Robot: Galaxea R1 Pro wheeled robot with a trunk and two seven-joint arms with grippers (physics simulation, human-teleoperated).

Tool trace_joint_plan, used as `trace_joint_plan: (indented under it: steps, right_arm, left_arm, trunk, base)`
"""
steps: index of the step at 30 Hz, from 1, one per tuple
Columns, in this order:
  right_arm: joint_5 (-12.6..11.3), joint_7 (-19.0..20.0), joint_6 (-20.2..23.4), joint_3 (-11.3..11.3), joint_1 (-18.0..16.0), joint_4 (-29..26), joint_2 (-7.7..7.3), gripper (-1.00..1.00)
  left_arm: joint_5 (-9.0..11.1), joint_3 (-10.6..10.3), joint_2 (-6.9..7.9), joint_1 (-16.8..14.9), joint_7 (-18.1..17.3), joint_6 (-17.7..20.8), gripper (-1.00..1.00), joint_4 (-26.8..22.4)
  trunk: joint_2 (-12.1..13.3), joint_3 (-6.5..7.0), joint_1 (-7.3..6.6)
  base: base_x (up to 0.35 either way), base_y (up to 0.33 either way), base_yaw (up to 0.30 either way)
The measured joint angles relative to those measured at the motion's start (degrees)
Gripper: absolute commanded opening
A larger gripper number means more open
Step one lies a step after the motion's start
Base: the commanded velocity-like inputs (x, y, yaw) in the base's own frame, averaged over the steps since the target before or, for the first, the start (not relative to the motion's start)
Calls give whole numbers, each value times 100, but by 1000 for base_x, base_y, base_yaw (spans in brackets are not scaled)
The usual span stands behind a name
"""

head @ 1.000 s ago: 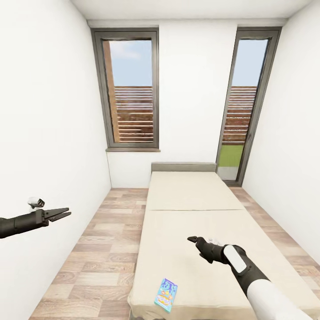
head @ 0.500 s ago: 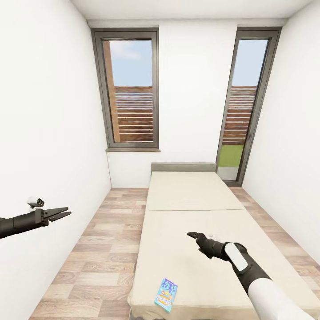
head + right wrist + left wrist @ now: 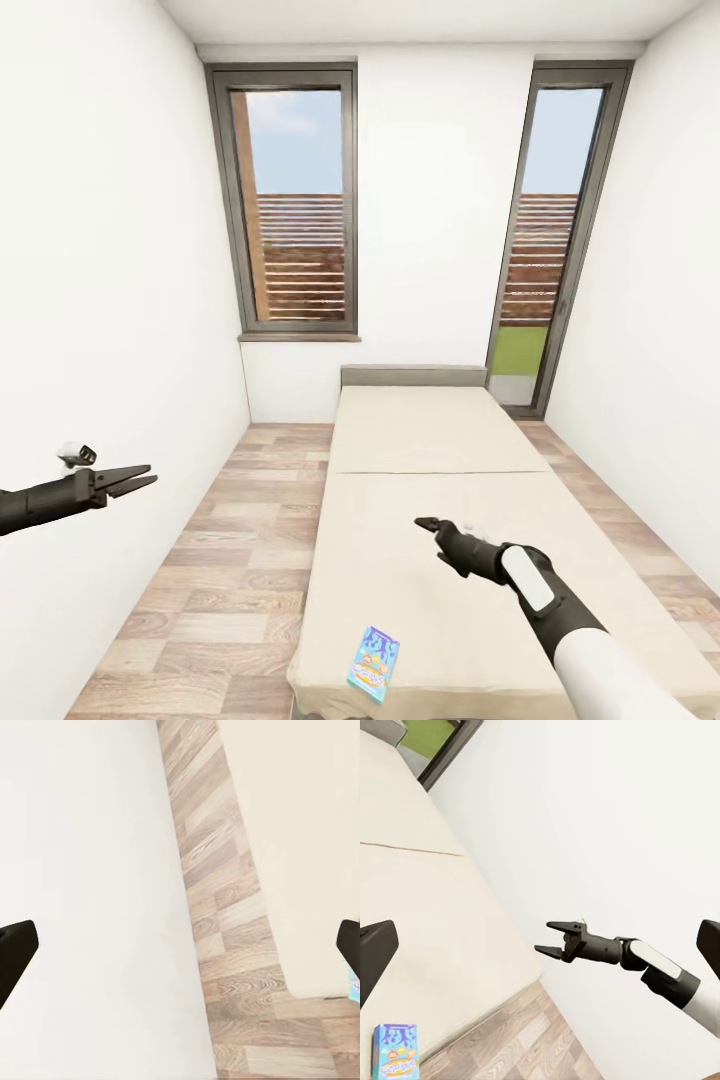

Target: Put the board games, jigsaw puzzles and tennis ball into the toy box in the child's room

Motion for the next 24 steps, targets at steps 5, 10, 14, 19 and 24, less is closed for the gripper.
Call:
trace_joint_plan:
  steps: [5, 10, 14, 19, 24]
  right_arm:
    - [-139, 14, 459, -41, -4, 7, -41, 100]
    - [-303, -14, 730, -57, -2, 22, -46, 100]
    - [-377, -76, 763, -62, -10, 49, -52, 100]
    - [-396, -115, 793, -434, 4, 120, -75, 100]
    - [-375, -129, 762, -730, 13, 271, -28, 100]
  left_arm:
    - [-14, 1, -1, 1, 4, 101, 100, 1]
    - [-13, -2, -10, 1, 5, 130, 100, 0]
    - [-13, -13, -21, 1, 5, 178, 100, -2]
    - [-7, -15, -28, 5, 5, 222, 100, 1]
    - [3, -7, -29, 2, 5, 233, 100, 1]
  trunk:
    - [-118, -53, 65]
    - [-319, -143, 175]
    - [-478, -214, 263]
    - [-673, -295, 372]
    - [-874, -385, 482]
  base:
    - [0, 0, 0]
    - [0, 0, 0]
    - [0, 0, 0]
    - [0, 0, 0]
    - [0, 0, 0]
